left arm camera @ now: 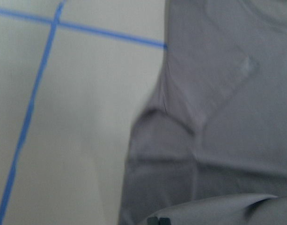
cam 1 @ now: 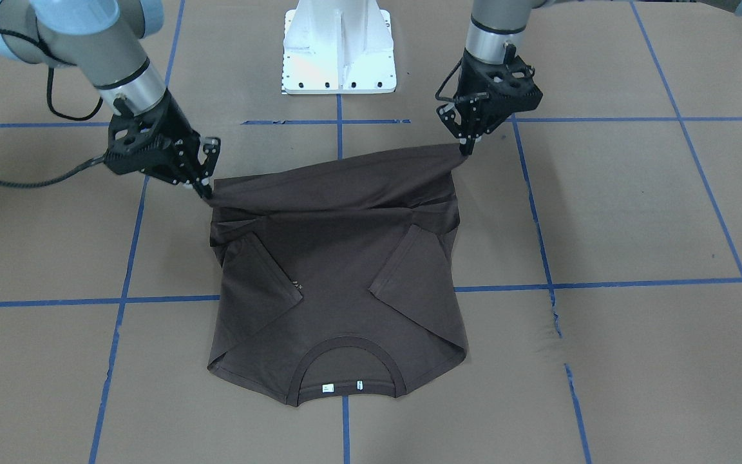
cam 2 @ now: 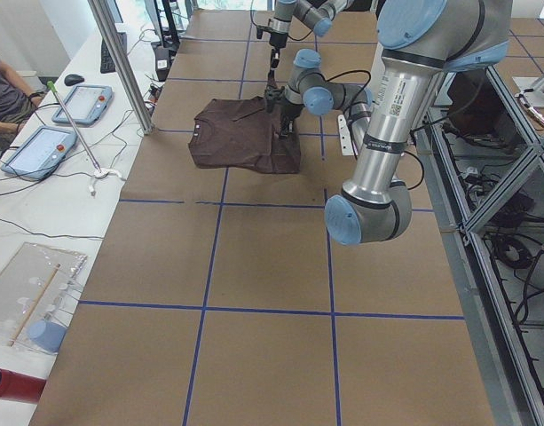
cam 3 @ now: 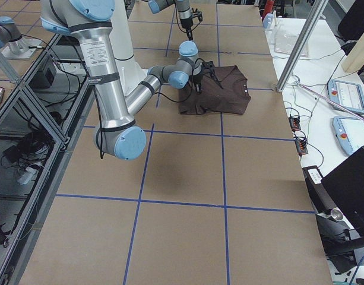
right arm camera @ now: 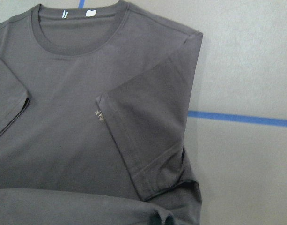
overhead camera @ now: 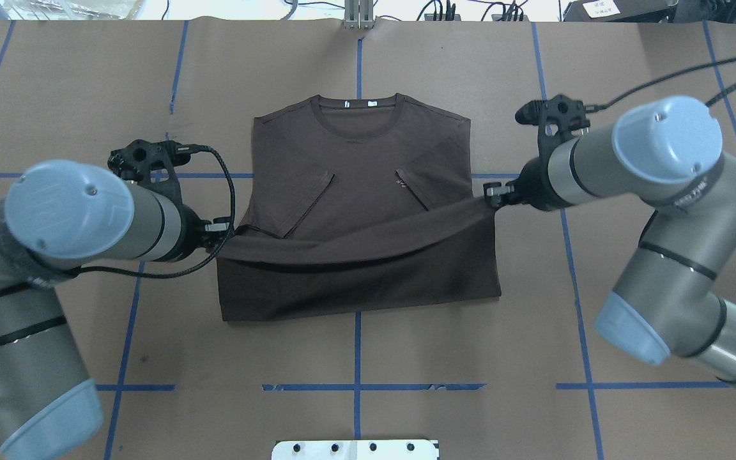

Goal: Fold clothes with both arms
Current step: 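Lift the hem and fold it up toward the collar with both grippers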

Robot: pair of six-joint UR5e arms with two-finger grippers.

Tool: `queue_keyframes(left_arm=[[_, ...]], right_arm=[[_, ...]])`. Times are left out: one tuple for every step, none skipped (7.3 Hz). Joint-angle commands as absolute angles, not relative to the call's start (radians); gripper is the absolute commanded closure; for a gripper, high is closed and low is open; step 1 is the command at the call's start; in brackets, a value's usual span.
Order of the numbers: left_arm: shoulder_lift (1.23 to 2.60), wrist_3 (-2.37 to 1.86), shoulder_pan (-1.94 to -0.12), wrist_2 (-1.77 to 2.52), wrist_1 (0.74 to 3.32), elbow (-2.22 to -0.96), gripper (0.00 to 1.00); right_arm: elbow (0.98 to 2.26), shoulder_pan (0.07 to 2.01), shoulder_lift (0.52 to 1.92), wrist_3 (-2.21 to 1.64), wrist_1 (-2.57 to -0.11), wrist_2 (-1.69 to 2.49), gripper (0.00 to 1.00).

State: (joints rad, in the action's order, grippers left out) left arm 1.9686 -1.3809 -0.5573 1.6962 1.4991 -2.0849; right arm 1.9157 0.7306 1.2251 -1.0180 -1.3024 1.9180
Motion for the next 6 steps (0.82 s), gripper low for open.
queue_keyframes(left_arm=[[2.05,-1.367,-0.63,1.7,1.607,-1.905,1.0],[2.092,-1.365,-0.664,1.698,1.671,-1.794,1.0],[2.098,-1.365,-0.699,1.7,1.762,-1.716,1.0],[2.109,-1.342,-0.728,1.698,1.816,-1.66,1.0],[2.127,-1.332,-0.753,1.698,1.863,-1.59,1.0],[2.15,-1.331,-0.77,1.698,1.928,-1.507,1.0]], right_arm=[[1.746,0.819,1.103,-0.962,-1.299,1.936,1.0],[1.664,0.839,1.048,-0.959,-1.295,1.939,1.0],[1.569,0.857,0.981,-0.953,-1.295,1.942,1.0],[1.505,0.879,0.942,-0.951,-1.293,1.95,1.0],[1.435,0.885,0.91,-0.931,-1.29,1.953,1.0],[1.348,0.891,0.885,-0.933,-1.223,1.953,1.0]])
